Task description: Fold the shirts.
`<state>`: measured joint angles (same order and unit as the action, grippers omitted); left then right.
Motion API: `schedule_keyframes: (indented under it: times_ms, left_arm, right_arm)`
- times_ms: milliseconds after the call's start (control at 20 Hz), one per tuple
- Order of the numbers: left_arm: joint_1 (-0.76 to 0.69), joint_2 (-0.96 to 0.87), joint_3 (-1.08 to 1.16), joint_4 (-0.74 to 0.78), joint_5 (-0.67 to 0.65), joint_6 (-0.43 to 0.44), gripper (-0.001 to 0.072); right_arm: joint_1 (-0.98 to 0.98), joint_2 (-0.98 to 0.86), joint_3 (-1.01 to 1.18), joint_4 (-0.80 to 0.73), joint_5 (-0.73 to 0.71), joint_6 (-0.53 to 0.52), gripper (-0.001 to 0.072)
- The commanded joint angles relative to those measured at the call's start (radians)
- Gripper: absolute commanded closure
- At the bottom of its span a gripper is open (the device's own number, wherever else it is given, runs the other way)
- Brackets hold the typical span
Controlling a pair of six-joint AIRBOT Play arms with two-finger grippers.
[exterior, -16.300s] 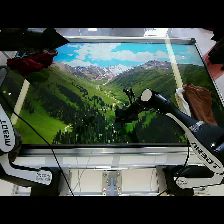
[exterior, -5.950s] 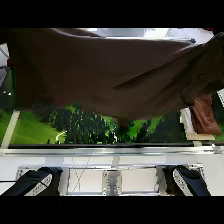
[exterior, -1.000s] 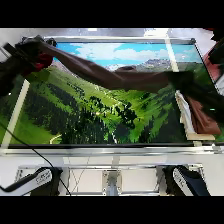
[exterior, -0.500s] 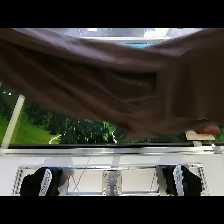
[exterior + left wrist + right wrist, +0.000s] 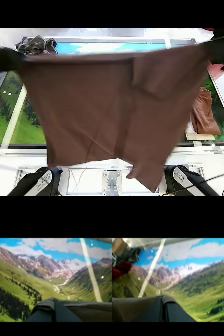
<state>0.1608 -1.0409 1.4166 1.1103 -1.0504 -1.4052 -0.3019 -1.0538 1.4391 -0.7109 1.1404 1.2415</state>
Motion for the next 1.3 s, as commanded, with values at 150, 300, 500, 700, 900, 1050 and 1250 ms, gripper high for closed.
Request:
schedule_keyframes:
  times_ms: [150,300,500,700,900,1050,1250]
  left_arm:
    - [-0.180,-0.475,-0.010,0.352,0.365,-0.280,0.0705]
    - [-0.179,-0.622,0.106,0.358,0.377,-0.283,0.0705]
    - [-0.180,-0.680,0.243,0.357,0.384,-0.319,0.0705]
    - [-0.180,-0.671,0.290,0.392,0.169,-0.282,0.0705]
    - [-0.180,-0.639,0.264,0.459,-0.167,-0.158,0.0704]
    - [-0.180,-0.604,0.151,0.437,-0.177,-0.147,0.0704]
    - [-0.180,-0.584,-0.007,0.393,-0.123,-0.157,0.0704]
  right_arm:
    - [0.233,-0.424,-0.143,-0.245,-0.386,0.114,0.0687]
    - [0.195,-0.524,-0.118,-0.175,-0.528,0.113,0.0687]
    - [0.153,-0.573,-0.050,-0.171,-0.523,0.093,0.0687]
    - [0.144,-0.551,-0.045,-0.217,-0.378,0.071,0.0686]
    - [0.151,-0.465,-0.056,-0.365,-0.170,0.120,0.0687]
    - [0.167,-0.435,-0.115,-0.422,-0.050,0.124,0.0686]
    - [0.200,-0.433,-0.288,-0.410,-0.116,0.124,0.0686]
